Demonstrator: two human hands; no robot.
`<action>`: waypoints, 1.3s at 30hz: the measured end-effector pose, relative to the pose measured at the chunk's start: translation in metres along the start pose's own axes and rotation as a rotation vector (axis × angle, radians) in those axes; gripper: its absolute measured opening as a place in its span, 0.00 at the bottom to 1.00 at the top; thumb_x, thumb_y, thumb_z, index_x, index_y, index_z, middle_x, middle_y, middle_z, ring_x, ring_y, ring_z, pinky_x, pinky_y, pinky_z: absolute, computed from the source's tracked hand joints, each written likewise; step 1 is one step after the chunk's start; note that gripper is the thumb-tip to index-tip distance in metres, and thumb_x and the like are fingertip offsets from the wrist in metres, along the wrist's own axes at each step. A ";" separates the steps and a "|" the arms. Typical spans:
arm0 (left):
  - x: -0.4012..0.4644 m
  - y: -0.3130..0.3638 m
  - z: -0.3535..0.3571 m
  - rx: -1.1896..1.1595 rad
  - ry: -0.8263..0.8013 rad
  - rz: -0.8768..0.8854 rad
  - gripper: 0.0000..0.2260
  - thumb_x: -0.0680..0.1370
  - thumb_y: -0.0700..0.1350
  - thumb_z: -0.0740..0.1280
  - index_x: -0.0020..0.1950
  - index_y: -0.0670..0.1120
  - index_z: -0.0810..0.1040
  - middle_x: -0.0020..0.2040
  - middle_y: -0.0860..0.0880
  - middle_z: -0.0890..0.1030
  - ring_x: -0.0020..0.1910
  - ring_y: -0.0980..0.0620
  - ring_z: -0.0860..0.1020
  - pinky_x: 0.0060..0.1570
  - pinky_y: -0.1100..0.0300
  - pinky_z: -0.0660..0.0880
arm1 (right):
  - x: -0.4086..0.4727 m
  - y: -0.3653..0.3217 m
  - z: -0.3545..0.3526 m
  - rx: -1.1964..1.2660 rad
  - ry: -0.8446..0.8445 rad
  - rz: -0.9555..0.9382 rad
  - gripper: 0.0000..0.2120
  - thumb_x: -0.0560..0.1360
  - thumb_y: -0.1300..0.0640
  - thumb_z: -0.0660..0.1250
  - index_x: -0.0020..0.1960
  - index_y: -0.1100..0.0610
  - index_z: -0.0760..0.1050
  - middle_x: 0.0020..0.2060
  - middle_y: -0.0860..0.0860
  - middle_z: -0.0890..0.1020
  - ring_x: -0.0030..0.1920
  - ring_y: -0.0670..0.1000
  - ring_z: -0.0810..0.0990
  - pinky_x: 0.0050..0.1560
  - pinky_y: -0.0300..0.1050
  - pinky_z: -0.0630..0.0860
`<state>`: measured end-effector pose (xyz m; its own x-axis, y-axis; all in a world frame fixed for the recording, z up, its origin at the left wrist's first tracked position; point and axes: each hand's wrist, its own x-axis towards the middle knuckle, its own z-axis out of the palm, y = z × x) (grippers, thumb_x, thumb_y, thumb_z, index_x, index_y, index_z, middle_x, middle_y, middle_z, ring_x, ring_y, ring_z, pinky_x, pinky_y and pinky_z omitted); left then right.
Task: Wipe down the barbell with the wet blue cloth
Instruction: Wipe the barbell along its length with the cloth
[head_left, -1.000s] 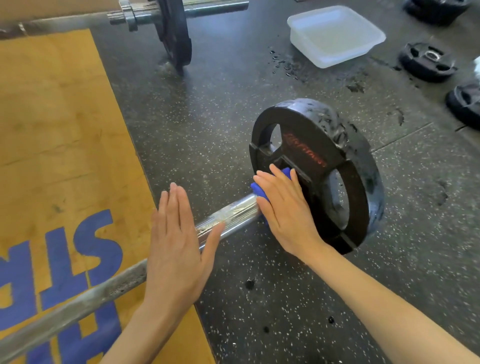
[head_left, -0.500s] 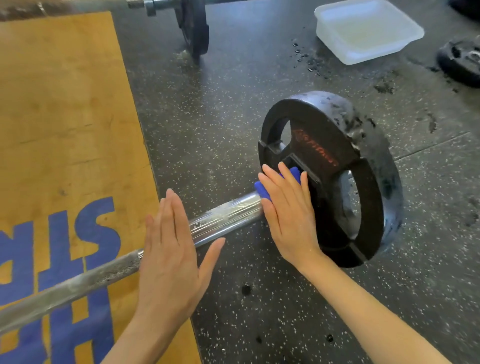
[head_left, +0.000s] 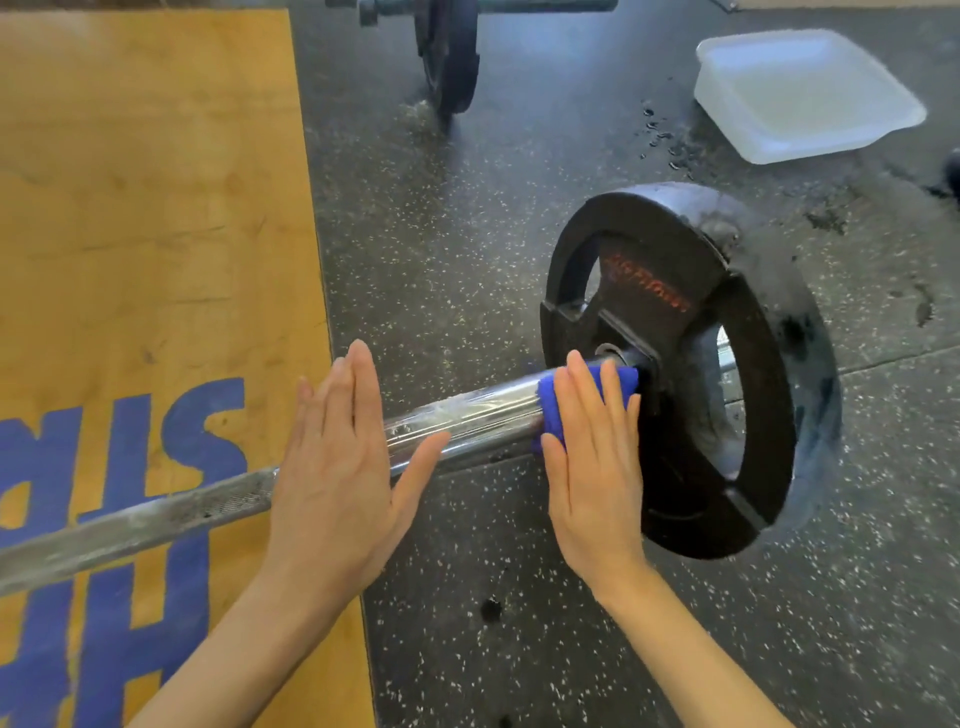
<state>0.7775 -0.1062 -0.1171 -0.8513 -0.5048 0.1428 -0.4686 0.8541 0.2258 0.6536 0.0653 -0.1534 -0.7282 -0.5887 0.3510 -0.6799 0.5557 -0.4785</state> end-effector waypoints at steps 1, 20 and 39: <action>0.004 0.000 0.001 -0.009 0.009 -0.005 0.40 0.83 0.66 0.46 0.81 0.35 0.52 0.78 0.35 0.64 0.76 0.40 0.60 0.78 0.46 0.52 | 0.003 0.005 -0.001 -0.015 -0.019 -0.038 0.24 0.87 0.49 0.46 0.80 0.57 0.54 0.80 0.50 0.58 0.82 0.51 0.48 0.81 0.49 0.40; 0.043 -0.021 -0.005 -0.048 -0.018 -0.047 0.49 0.77 0.75 0.40 0.82 0.36 0.53 0.78 0.36 0.63 0.78 0.40 0.58 0.78 0.44 0.51 | 0.073 0.000 0.030 0.127 0.102 -0.011 0.23 0.87 0.50 0.47 0.77 0.59 0.65 0.76 0.51 0.68 0.80 0.50 0.56 0.81 0.47 0.43; 0.072 -0.032 -0.001 -0.127 -0.076 -0.149 0.49 0.74 0.76 0.44 0.82 0.40 0.52 0.75 0.36 0.69 0.76 0.38 0.60 0.77 0.48 0.49 | 0.075 0.004 0.084 0.324 0.260 0.049 0.25 0.87 0.52 0.49 0.82 0.52 0.49 0.81 0.41 0.49 0.82 0.53 0.48 0.81 0.56 0.44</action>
<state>0.7316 -0.1703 -0.1130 -0.7925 -0.6093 0.0265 -0.5611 0.7454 0.3598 0.6035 -0.0258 -0.1973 -0.7851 -0.3753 0.4927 -0.6113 0.3421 -0.7136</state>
